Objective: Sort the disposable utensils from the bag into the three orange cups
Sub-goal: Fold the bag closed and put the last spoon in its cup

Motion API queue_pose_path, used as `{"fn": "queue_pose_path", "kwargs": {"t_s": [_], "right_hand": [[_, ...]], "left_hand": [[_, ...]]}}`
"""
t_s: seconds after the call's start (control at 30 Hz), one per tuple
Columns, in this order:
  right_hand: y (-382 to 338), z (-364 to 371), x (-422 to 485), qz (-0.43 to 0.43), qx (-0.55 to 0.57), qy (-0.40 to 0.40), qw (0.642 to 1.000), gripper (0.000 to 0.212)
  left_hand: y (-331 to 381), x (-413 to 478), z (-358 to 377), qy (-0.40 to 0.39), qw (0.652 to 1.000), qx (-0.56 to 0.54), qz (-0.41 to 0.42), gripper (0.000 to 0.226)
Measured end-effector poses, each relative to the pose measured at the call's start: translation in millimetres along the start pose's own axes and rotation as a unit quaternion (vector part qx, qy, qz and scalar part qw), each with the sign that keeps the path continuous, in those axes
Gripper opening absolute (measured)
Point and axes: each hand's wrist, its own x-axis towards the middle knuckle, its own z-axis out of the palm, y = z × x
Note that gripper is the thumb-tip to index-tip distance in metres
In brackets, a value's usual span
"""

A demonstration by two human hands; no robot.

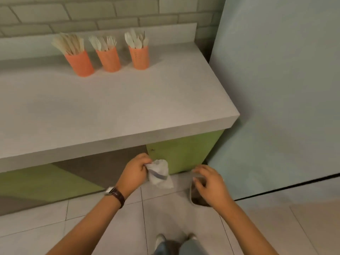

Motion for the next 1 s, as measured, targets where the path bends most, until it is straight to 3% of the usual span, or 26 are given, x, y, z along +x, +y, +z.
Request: {"fn": "queue_pose_path", "kwargs": {"t_s": [0.17, 0.3, 0.5, 0.6, 0.73, 0.87, 1.0], "right_hand": [[59, -9, -34, 0.048, 0.025, 0.010, 0.998, 0.020], [127, -1, -49, 0.065, 0.025, 0.020, 0.997, 0.018], [260, 58, -47, 0.093, 0.028, 0.049, 0.994, 0.024], [322, 95, -40, 0.104, 0.014, 0.062, 0.993, 0.025], [390, 137, -23, 0.127, 0.025, 0.065, 0.989, 0.024], [427, 165, -9, 0.131, 0.015, 0.051, 0.990, 0.023], [412, 158, -9, 0.126, 0.023, 0.036, 0.991, 0.024]], "left_hand": [[14, -3, 84, -0.072, 0.991, -0.095, -0.065, 0.031], [3, 20, 185, -0.122, 0.975, -0.122, -0.140, 0.020], [-63, 72, 372, -0.143, 0.972, -0.099, -0.160, 0.029], [-119, 90, 468, -0.166, 0.968, -0.100, -0.158, 0.015], [-200, 105, 578, -0.257, 0.943, -0.040, -0.209, 0.058], [-217, 103, 612, -0.374, 0.898, 0.021, -0.231, 0.045], [-199, 102, 577, -0.320, 0.914, 0.046, -0.244, 0.037]]}}
